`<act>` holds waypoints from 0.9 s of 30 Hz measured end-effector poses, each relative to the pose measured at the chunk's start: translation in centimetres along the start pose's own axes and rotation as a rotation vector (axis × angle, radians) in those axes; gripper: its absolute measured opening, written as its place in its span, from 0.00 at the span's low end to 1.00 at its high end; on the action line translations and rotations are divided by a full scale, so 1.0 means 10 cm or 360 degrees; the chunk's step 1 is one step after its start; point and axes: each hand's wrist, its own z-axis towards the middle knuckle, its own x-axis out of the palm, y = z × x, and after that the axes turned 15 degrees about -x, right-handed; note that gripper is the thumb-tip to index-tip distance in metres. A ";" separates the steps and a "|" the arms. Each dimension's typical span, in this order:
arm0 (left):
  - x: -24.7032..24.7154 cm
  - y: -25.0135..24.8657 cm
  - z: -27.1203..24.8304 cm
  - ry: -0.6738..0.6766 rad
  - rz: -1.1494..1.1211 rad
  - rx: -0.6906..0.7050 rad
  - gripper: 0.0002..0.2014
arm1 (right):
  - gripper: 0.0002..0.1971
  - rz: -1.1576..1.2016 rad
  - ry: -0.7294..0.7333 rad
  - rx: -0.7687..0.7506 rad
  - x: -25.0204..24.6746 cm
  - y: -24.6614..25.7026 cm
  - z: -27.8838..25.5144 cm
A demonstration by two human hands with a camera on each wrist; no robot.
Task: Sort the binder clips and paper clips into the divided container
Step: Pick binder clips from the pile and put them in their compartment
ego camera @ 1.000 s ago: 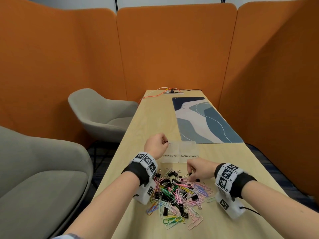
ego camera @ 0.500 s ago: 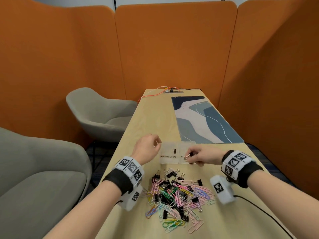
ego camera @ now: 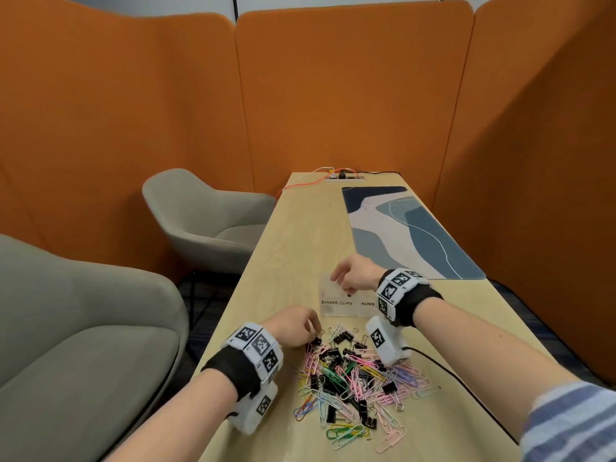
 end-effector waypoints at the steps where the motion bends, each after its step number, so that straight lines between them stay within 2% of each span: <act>1: 0.01 -0.02 0.01 -0.0009 -0.0015 -0.0015 0.13 | 0.17 -0.0013 -0.0020 -0.0031 -0.02 0.01 -0.04; 6: 0.04 -0.16 0.07 -0.0086 0.0007 -0.0102 0.17 | 0.23 -0.0080 -0.0202 -0.0187 -0.16 -0.02 -0.29; 9: 0.06 -0.23 0.08 -0.0125 0.0046 -0.0121 0.18 | 0.23 -0.0052 -0.0287 -0.0270 -0.19 -0.06 -0.48; 11: 0.06 -0.25 0.09 -0.0118 0.0064 -0.0124 0.18 | 0.19 -0.0041 -0.0205 -0.0285 -0.21 -0.09 -0.62; 13: 0.06 -0.25 0.10 -0.0107 0.0057 -0.0126 0.18 | 0.15 -0.0114 0.0035 -0.0286 -0.18 -0.11 -0.74; 16: 0.05 -0.23 0.10 -0.0090 -0.0024 -0.0123 0.16 | 0.17 -0.0417 0.0308 -0.0313 -0.01 -0.14 -0.81; 18: 0.05 -0.20 0.11 -0.0081 -0.0086 -0.0118 0.16 | 0.20 -0.0530 0.0360 -0.0324 0.14 -0.14 -0.78; 21: 0.06 -0.13 0.10 -0.0103 -0.0180 -0.0115 0.17 | 0.20 -0.0582 0.0380 -0.0349 0.32 -0.11 -0.73; 24: 0.01 -0.08 0.08 -0.0160 -0.0317 -0.0114 0.16 | 0.25 -0.0578 0.0382 -0.0314 0.41 -0.12 -0.70; 27: -0.08 -0.09 0.07 -0.0247 -0.0529 -0.0046 0.13 | 0.22 -0.0501 0.0352 -0.0274 0.43 -0.17 -0.72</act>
